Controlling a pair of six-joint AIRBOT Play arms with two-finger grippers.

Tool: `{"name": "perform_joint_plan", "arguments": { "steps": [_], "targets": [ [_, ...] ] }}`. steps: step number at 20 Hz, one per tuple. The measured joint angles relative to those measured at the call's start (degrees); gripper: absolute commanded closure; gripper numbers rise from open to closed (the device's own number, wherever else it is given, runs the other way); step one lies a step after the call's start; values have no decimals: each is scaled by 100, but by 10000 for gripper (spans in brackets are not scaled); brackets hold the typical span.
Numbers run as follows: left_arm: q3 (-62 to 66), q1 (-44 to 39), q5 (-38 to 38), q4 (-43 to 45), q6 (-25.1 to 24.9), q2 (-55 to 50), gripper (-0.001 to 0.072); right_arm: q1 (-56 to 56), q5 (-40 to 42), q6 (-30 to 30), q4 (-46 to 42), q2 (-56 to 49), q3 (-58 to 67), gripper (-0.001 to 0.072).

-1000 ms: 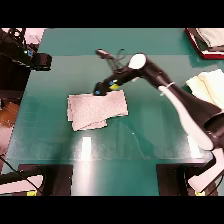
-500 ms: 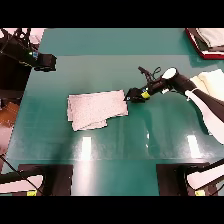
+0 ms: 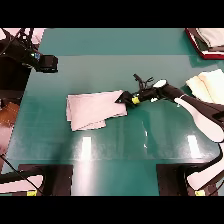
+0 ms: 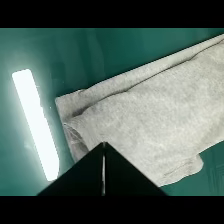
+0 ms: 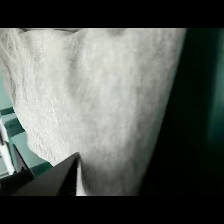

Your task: Fold the shirts.

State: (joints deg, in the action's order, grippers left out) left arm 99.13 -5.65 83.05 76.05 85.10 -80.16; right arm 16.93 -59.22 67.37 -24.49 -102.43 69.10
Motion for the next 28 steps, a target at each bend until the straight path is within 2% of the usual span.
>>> {"name": "perform_joint_plan", "arguments": {
  "steps": [2, 3, 7, 10, 18, 23, 28],
  "targets": [
    [0, 0, 17, 0, 0, 2, 685, 151, 94, -214, 188, -59, -4, 607],
    [0, 0, 33, -2, 2, 0, 685, 201, 107, -367, 234, -59, -7, 693],
    [0, 0, 52, -2, 2, 0, 685, 173, 236, -883, 400, 164, -15, 695],
    [0, 0, 52, -2, 2, 0, 685, -387, 299, -1021, 437, 584, -15, 695],
    [0, 0, 44, -4, 15, 0, 685, -3515, 610, -1211, 479, 1823, 109, 696],
    [0, 0, 48, -52, 50, 0, 685, -4909, 568, -1423, 474, 1661, 1043, 695],
    [0, 0, 52, -155, 59, 0, 685, -5353, 205, -1469, 474, 1143, 2267, 695]
  ]
}}
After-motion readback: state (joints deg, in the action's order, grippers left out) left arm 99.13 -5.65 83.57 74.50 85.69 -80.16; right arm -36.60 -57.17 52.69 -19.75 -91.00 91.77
